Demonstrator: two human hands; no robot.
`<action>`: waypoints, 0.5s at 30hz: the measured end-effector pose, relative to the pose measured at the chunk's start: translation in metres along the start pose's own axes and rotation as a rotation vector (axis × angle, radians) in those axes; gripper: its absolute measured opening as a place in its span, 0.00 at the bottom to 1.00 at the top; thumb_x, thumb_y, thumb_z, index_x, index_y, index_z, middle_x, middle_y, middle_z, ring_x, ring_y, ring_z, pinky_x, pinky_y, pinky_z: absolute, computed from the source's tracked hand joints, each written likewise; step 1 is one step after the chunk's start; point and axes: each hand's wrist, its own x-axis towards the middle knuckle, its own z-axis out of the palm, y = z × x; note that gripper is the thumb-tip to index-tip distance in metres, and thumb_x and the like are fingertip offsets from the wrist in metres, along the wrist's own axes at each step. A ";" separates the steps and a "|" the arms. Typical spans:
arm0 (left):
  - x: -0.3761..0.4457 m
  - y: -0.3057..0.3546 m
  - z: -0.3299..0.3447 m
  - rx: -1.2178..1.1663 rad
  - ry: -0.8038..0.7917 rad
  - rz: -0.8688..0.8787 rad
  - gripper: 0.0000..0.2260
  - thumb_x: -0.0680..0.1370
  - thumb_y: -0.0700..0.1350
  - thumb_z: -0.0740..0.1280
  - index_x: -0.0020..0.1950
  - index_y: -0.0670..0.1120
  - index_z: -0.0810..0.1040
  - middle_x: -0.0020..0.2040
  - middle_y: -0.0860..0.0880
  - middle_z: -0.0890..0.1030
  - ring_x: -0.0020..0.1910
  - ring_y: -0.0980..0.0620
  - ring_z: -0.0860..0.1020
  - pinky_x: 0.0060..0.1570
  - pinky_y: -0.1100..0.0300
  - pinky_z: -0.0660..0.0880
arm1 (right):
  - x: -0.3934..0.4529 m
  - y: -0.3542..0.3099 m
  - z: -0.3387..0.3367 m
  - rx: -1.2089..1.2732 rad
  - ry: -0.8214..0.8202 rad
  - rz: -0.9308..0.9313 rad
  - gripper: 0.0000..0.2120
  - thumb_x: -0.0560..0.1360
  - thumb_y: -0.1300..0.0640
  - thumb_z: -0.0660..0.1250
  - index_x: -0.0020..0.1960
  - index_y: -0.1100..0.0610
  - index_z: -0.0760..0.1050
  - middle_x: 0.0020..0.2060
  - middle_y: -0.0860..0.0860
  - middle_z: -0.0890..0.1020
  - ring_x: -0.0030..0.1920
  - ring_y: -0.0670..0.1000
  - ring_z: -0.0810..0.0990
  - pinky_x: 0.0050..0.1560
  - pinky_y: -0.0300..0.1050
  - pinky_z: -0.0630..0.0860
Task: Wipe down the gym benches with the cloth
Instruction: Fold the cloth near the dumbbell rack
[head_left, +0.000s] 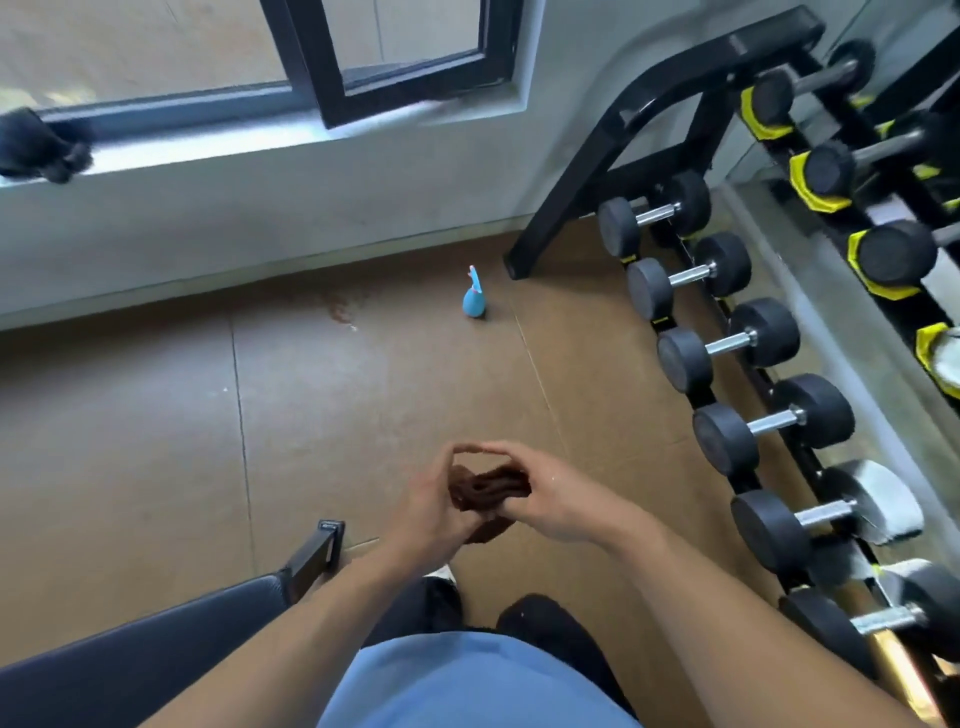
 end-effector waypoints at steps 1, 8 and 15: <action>0.019 0.002 -0.007 -0.017 0.050 -0.029 0.27 0.70 0.41 0.79 0.61 0.57 0.70 0.41 0.53 0.84 0.40 0.61 0.82 0.41 0.70 0.74 | 0.017 -0.008 -0.013 -0.039 0.074 0.018 0.27 0.78 0.60 0.70 0.74 0.43 0.70 0.61 0.46 0.81 0.61 0.48 0.80 0.60 0.44 0.78; 0.157 0.028 -0.048 -0.006 -0.010 -0.124 0.22 0.68 0.42 0.81 0.55 0.56 0.77 0.47 0.59 0.81 0.46 0.61 0.80 0.43 0.76 0.72 | 0.096 -0.063 -0.122 0.027 0.158 -0.115 0.08 0.78 0.57 0.71 0.55 0.48 0.84 0.47 0.46 0.86 0.50 0.46 0.82 0.56 0.52 0.80; 0.316 0.037 -0.050 -0.172 0.050 -0.344 0.07 0.72 0.50 0.79 0.46 0.52 0.83 0.39 0.56 0.86 0.39 0.58 0.83 0.42 0.62 0.79 | 0.197 -0.074 -0.293 0.579 0.165 -0.386 0.09 0.79 0.70 0.67 0.58 0.65 0.80 0.48 0.53 0.84 0.49 0.45 0.82 0.53 0.36 0.78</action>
